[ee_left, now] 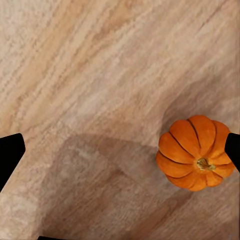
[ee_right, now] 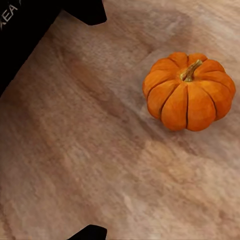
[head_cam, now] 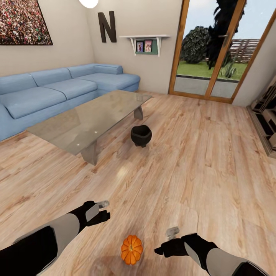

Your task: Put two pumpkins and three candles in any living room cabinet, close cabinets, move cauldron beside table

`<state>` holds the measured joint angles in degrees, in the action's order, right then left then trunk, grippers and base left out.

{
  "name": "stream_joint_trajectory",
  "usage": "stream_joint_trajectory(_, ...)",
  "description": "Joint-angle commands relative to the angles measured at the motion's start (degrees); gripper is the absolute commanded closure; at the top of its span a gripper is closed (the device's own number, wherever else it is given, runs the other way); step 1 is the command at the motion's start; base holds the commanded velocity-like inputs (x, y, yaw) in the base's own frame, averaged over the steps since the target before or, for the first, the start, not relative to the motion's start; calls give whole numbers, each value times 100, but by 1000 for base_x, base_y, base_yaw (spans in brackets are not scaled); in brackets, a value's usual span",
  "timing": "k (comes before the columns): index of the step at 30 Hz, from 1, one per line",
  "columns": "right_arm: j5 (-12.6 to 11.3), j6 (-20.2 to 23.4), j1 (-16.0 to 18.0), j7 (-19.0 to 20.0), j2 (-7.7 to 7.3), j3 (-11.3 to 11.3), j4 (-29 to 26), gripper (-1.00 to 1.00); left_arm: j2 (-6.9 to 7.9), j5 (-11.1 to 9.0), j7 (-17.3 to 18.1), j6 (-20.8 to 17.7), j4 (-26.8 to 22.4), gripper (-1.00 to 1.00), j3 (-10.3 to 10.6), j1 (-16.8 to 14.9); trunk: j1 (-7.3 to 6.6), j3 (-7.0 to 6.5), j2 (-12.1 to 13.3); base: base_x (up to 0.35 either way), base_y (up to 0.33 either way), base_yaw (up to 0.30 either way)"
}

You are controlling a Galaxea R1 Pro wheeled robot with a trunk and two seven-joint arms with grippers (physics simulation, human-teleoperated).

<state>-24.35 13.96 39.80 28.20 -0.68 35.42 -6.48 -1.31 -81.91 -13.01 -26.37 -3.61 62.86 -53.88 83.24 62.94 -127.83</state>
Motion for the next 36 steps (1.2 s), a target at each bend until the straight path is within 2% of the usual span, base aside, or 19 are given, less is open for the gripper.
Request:
stream_joint_trajectory(1,5,-4,1,339,-6,0,0,-100,4,0,0,0,-3,-100,-19,0,22,18,-42,0,0,0)
stream_joint_trajectory(2,6,-8,1,779,-9,-4,-2,-100,-1,0,0,0,-5,-100,-37,0,44,36,-82,0,0,0)
stream_joint_trajectory(5,0,-13,1,980,-11,-9,-6,-100,-11,0,0,0,-9,-100,-45,0,110,90,-202,0,0,0)
stream_joint_trajectory(8,-13,19,6,1010,9,-66,-139,-100,-33,0,0,0,-29,-100,-45,0,176,144,-322,0,0,0)
stream_joint_trajectory(11,-20,41,9,714,28,-309,-434,-100,-35,0,0,0,-33,-100,-46,0,242,198,-443,0,0,0)
stream_joint_trajectory(13,-18,44,10,347,41,-461,-647,-100,-32,0,0,0,-34,-100,-46,0,286,234,-523,0,0,0)
stream_joint_trajectory(18,-25,4,10,-328,89,-569,-1059,-100,-26,2,0,0,-34,-100,-45,0,396,324,-723,0,0,0)
stream_joint_trajectory(23,-25,-6,18,-534,97,-579,-1217,-100,8,5,0,5,-34,-100,-45,0,506,413,-924,0,0,0)
stream_joint_trajectory(26,-34,-24,19,-576,111,-587,-1190,-100,117,0,8,16,-42,-100,-103,0,572,467,-1044,0,0,0)
stream_joint_trajectory(36,-35,-31,19,-735,112,-580,-1187,-100,157,9,9,18,-43,-100,-168,-8,791,647,-1445,0,0,0)
